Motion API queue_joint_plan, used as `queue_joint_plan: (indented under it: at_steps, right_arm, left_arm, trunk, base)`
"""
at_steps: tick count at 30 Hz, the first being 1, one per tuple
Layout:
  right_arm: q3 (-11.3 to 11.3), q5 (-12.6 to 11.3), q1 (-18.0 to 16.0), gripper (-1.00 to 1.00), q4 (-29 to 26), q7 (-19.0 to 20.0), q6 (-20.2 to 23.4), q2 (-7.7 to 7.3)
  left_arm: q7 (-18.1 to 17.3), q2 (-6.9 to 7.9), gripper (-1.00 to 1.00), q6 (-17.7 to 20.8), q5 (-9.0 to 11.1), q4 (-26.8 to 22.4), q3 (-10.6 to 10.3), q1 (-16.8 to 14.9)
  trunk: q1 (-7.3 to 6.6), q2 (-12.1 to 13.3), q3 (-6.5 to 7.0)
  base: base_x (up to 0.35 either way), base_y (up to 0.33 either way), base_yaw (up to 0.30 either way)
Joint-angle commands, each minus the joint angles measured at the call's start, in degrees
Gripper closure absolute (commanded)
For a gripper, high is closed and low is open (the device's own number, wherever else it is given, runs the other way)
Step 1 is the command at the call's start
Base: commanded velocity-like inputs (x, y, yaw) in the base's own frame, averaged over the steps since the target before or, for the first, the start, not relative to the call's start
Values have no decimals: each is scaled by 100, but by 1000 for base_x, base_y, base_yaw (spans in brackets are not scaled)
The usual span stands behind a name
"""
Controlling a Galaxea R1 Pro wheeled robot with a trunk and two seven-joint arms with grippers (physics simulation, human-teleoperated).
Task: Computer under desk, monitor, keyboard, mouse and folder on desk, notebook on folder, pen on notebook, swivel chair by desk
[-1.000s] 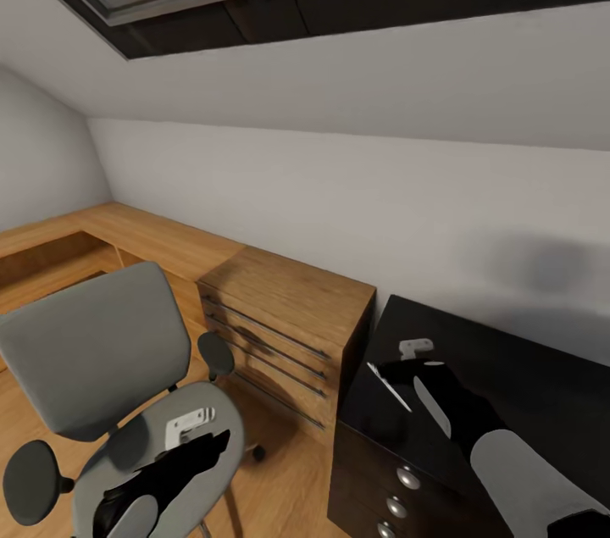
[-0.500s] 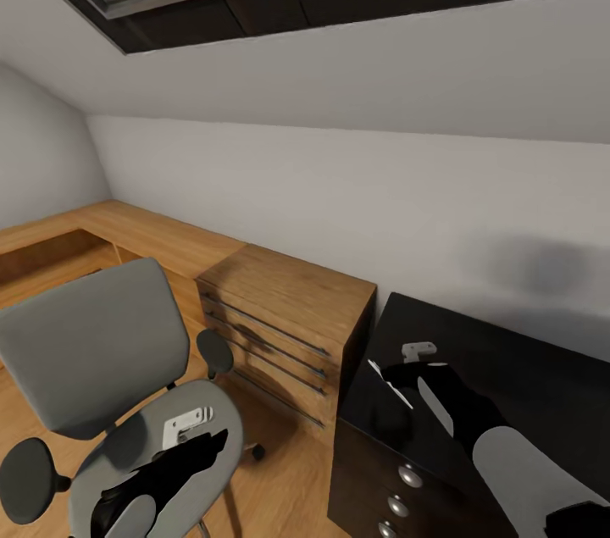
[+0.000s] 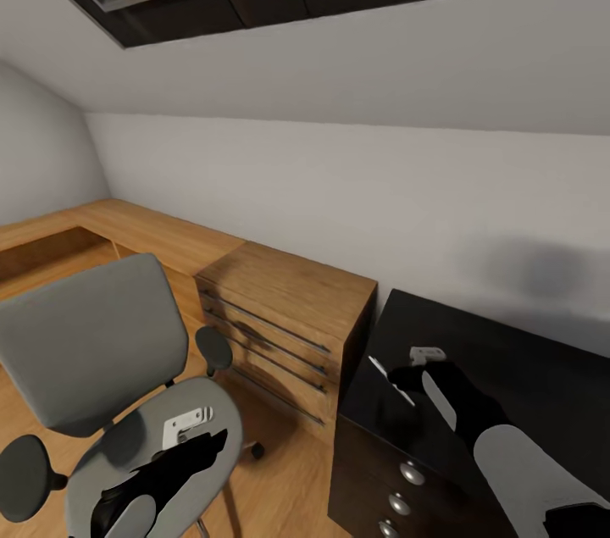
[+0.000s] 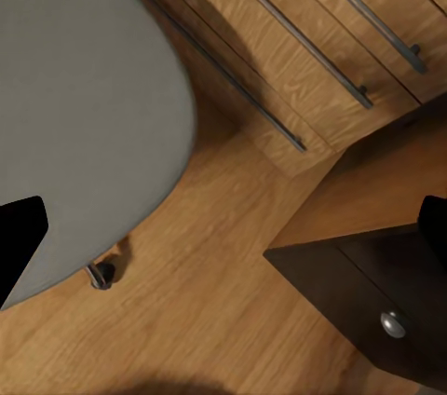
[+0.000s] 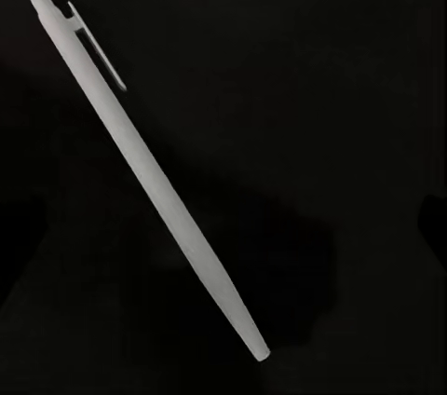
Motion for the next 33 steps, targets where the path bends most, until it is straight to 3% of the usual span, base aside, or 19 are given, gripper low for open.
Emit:
queue_joint_plan:
  at_steps: [1, 5, 13, 15, 17, 22, 33]
  right_arm:
    - [43, -50, -4, -100, -8, -74, 27, -8]
    - [60, -52, -4, -100, -6, -279, 34, 0]
    - [70, 5, -4, -100, -6, -327, 38, 10]
    - [73, 90, -4, -100, -6, -330, 40, 48]
    - [86, 346, -4, -100, 14, -331, 38, 206]
    - [89, 892, -4, -100, 39, -335, 33, 428]
    - [95, 990, -4, -100, 47, -340, 33, 477]
  left_arm:
    - [53, 5, -100, 2, 46, -9, -12, -6]
    - [53, 4, -100, 2, 46, -9, -12, -6]
    - [53, -3, -100, 2, 46, -7, -20, -6]
    - [53, -4, -100, 2, 49, -4, -23, -6]
    - [53, -4, -100, 7, 47, -1, -26, -6]
    - [53, -4, -100, 10, 46, 0, -29, -6]
    - [53, 3, -100, 10, 54, 12, -29, -5]
  trunk:
    - [23, -46, -25]
    - [111, -207, -97]
    - [265, -488, -223]
    - [265, -488, -223]
    - [265, -488, -223]
    - [265, -488, -223]
    - [265, -488, -223]
  base:
    - [0, 0, 0]
    - [0, 0, 0]
    - [0, 0, 0]
    - [0, 0, 0]
    - [0, 0, 0]
    - [0, 0, 0]
    - [0, 0, 0]
